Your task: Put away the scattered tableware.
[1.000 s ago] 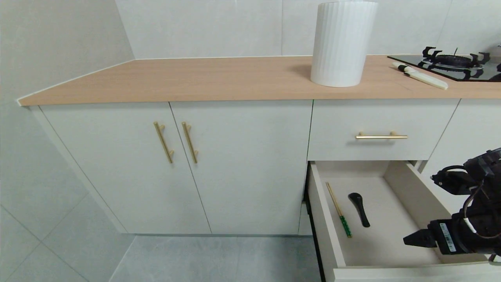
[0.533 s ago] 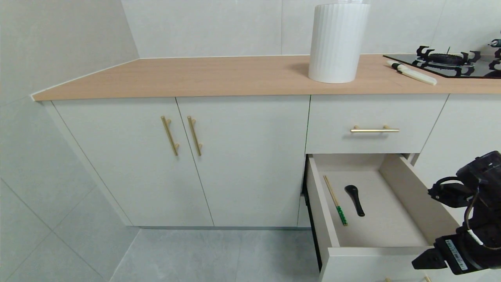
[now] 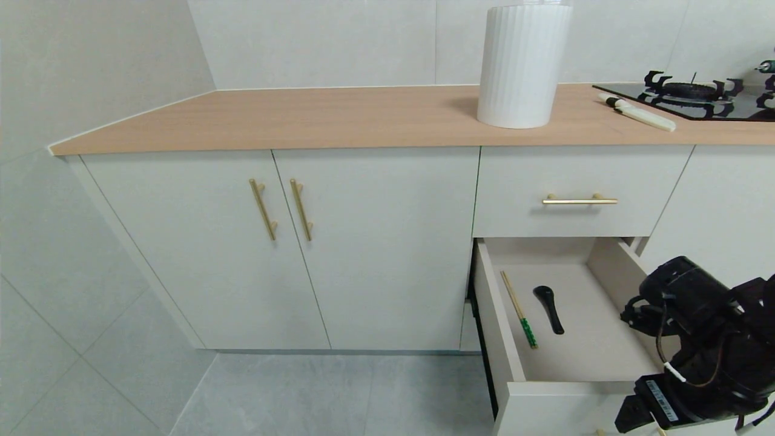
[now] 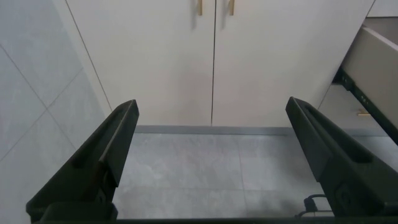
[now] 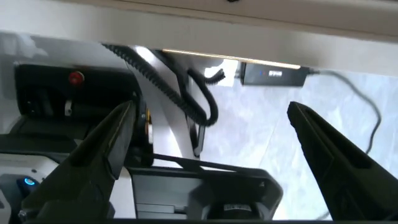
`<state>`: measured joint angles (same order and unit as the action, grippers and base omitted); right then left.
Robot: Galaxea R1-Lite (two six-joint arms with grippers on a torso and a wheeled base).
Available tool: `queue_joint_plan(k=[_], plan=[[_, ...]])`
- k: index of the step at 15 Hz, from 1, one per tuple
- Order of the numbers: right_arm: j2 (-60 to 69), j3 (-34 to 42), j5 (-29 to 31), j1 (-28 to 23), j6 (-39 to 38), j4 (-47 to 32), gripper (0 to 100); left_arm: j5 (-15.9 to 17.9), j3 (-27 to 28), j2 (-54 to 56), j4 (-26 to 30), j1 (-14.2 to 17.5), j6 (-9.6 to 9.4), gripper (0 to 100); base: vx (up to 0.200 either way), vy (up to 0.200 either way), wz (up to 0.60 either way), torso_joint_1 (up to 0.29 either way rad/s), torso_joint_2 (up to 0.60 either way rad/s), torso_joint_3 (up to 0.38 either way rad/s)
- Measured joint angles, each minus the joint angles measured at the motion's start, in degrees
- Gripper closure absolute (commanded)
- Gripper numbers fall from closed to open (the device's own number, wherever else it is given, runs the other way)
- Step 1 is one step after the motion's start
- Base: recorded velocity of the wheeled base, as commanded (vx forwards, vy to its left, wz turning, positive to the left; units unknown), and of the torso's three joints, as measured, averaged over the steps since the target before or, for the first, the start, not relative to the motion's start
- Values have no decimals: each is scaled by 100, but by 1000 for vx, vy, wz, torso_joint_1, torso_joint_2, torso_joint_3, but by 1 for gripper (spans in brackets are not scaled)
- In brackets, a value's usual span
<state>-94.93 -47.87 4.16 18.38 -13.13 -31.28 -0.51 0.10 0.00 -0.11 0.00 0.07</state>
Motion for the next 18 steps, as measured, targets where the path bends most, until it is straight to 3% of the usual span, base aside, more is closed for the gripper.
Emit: queue_joint_plan(k=[12, 18], plan=[[-457, 6, 666, -174, -204, 1451, 0, -2, 0, 0, 0, 0, 0, 0, 0, 0, 0, 0, 0, 0], [-1073, -896, 679, -518, -15, 1716, 0, -2, 0, 0, 0, 0, 0, 0, 0, 0, 0, 0, 0, 0]])
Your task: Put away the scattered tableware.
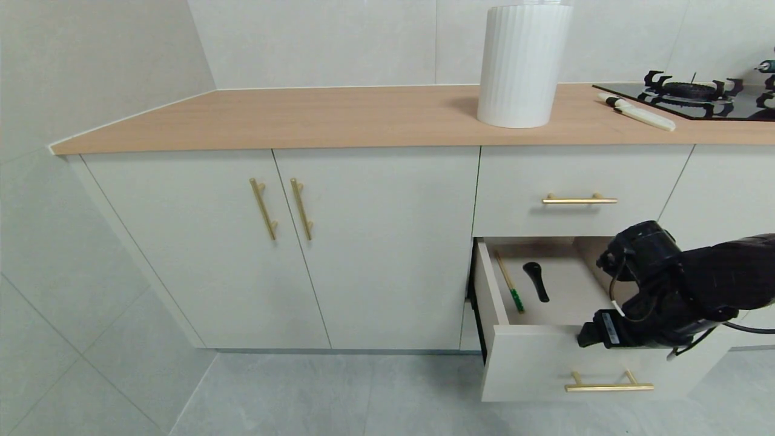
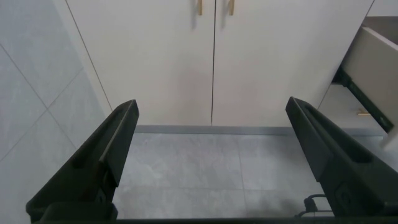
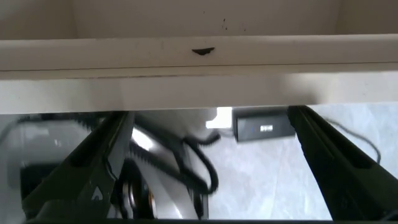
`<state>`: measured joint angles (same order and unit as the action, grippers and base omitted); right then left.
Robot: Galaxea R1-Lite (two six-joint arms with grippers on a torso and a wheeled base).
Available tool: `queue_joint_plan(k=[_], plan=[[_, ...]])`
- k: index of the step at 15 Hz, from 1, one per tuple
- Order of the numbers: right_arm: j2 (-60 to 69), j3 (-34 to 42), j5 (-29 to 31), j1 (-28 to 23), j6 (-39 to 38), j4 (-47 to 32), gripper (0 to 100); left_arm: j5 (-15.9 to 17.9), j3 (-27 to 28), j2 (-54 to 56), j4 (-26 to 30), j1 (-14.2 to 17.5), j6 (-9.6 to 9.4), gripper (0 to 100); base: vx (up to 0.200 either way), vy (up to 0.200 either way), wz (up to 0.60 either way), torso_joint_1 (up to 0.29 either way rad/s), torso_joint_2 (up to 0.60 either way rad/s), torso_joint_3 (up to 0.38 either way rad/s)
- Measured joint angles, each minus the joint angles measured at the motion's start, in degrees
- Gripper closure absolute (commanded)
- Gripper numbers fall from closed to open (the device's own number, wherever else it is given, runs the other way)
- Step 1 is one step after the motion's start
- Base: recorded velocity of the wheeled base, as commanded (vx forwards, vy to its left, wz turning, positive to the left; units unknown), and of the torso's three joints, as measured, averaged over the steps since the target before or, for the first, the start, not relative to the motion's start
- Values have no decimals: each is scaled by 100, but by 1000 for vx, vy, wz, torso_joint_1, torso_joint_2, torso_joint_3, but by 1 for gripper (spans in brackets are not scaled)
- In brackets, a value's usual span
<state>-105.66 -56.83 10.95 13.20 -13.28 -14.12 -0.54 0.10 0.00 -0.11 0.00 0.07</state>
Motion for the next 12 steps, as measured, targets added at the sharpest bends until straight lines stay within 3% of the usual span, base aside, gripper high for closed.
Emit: queue_joint_plan(k=[8, 12], plan=[[-1349, -1996, -2, -361, 217, -2, 0, 0, 0, 0, 0, 0, 0, 0, 0, 0, 0, 0, 0, 0], [-1794, -2470, 57, -524, 233, 495, 0, 0, 0, 0, 0, 0, 0, 0, 0, 0, 0, 0, 0, 0]])
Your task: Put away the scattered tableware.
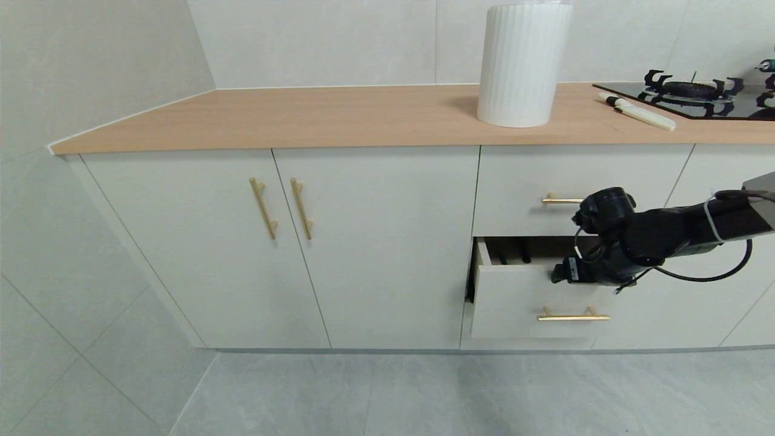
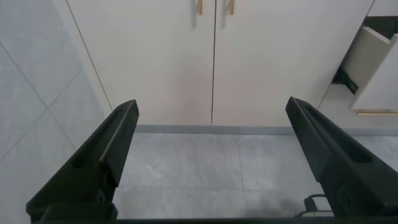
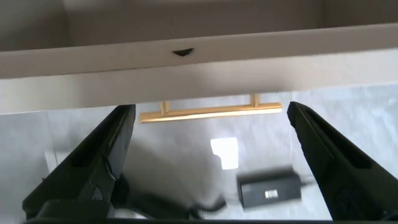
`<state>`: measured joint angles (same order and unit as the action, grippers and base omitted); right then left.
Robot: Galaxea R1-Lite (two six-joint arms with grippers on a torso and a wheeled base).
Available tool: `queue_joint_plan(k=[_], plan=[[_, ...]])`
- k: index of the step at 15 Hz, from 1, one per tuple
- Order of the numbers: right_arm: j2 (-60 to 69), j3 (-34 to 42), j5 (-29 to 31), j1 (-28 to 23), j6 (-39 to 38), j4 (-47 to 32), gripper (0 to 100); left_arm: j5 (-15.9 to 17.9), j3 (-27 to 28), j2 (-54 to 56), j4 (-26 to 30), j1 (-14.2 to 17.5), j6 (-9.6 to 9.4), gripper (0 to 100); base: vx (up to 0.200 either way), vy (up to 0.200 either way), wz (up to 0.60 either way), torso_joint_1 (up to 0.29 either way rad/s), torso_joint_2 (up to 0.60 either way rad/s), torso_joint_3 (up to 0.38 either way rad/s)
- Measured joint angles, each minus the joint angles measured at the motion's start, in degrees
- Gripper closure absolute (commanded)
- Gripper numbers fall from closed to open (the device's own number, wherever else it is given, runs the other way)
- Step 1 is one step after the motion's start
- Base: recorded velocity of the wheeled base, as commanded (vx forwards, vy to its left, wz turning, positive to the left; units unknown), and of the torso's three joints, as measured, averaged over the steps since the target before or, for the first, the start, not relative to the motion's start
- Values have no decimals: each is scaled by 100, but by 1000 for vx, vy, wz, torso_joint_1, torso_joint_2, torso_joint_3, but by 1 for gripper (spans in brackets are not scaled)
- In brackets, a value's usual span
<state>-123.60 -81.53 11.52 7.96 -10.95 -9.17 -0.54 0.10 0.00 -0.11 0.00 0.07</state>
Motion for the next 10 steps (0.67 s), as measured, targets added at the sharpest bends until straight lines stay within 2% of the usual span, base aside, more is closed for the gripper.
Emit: queue_joint_plan(k=[6, 10], plan=[[-297, -30, 73, -215, -38, 990, 0, -1, 0, 0, 0, 0, 0, 0, 0, 0, 0, 0, 0, 0], [-499, -17, 443, -212, -51, 1519, 0, 0, 0, 0, 0, 0, 0, 0, 0, 0, 0, 0, 0, 0]])
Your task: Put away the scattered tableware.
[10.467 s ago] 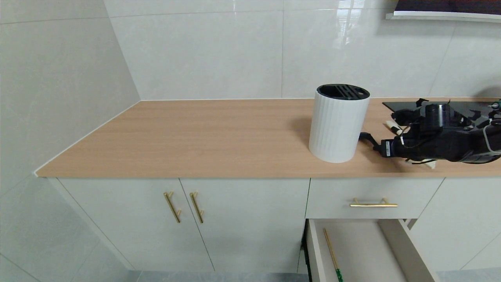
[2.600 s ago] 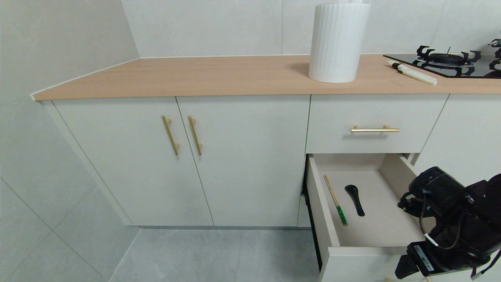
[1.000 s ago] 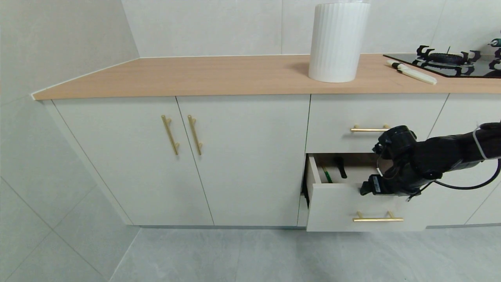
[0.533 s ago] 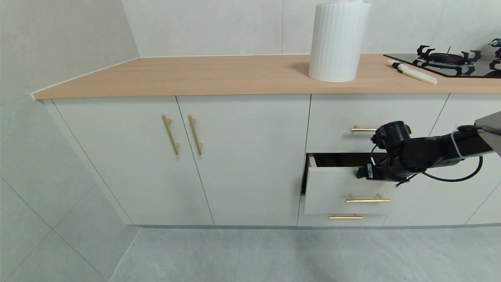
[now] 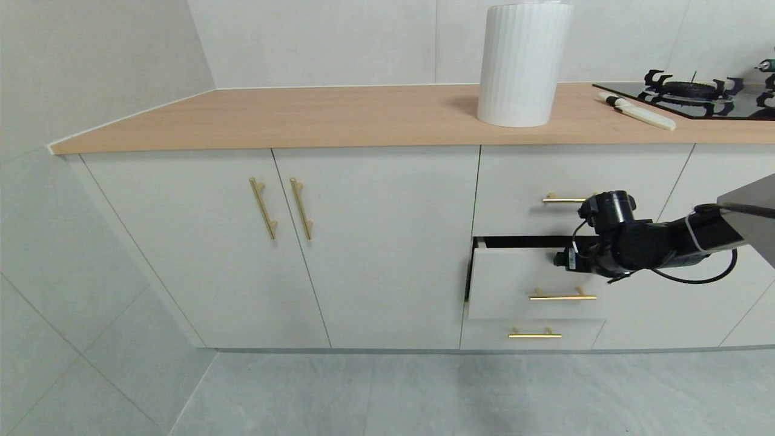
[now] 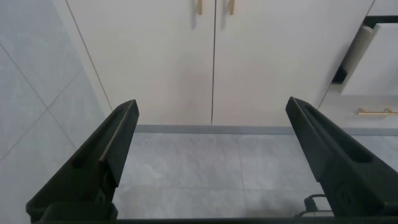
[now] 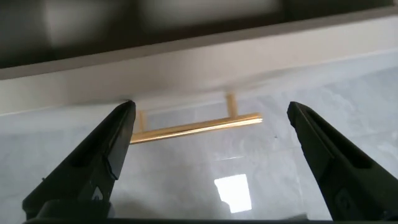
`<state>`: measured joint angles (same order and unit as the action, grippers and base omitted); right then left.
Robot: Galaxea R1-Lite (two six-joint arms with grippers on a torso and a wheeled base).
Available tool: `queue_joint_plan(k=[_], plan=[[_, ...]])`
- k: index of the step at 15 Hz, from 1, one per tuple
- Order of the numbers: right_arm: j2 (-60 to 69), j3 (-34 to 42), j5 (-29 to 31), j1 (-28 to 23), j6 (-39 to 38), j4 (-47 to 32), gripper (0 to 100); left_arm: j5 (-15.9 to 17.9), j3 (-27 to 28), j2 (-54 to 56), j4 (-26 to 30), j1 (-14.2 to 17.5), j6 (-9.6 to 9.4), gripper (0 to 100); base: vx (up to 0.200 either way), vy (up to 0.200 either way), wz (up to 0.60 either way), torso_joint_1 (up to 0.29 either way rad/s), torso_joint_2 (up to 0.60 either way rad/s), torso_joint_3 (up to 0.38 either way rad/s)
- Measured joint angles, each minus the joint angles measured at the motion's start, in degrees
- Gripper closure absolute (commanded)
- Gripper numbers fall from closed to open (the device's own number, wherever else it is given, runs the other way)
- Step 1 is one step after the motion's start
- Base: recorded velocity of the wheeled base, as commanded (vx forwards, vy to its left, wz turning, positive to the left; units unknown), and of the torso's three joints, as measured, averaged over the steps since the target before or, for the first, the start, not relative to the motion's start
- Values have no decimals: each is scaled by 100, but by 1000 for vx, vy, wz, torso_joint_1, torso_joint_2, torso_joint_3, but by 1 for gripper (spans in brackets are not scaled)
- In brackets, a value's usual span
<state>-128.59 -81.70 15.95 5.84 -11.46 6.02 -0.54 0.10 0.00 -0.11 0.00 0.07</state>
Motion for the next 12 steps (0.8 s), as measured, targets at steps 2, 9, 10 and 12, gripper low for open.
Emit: queue_joint_plan(k=[2, 9, 10, 12], plan=[[-127, -5, 154, 9, -52, 396, 0, 2, 0, 0, 0, 0, 0, 0, 0, 0, 0, 0, 0, 0], [-429, -35, 505, 16, -261, 1517, 0, -1, 0, 0, 0, 0, 0, 0, 0, 0, 0, 0, 0, 0], [-466, -40, 564, 11, -271, 1675, 0, -1, 0, 0, 0, 0, 0, 0, 0, 0, 0, 0, 0, 0], [-518, -40, 625, 11, -268, 1751, 0, -1, 0, 0, -5, 0, 0, 0, 0, 0, 0, 0, 0, 0]])
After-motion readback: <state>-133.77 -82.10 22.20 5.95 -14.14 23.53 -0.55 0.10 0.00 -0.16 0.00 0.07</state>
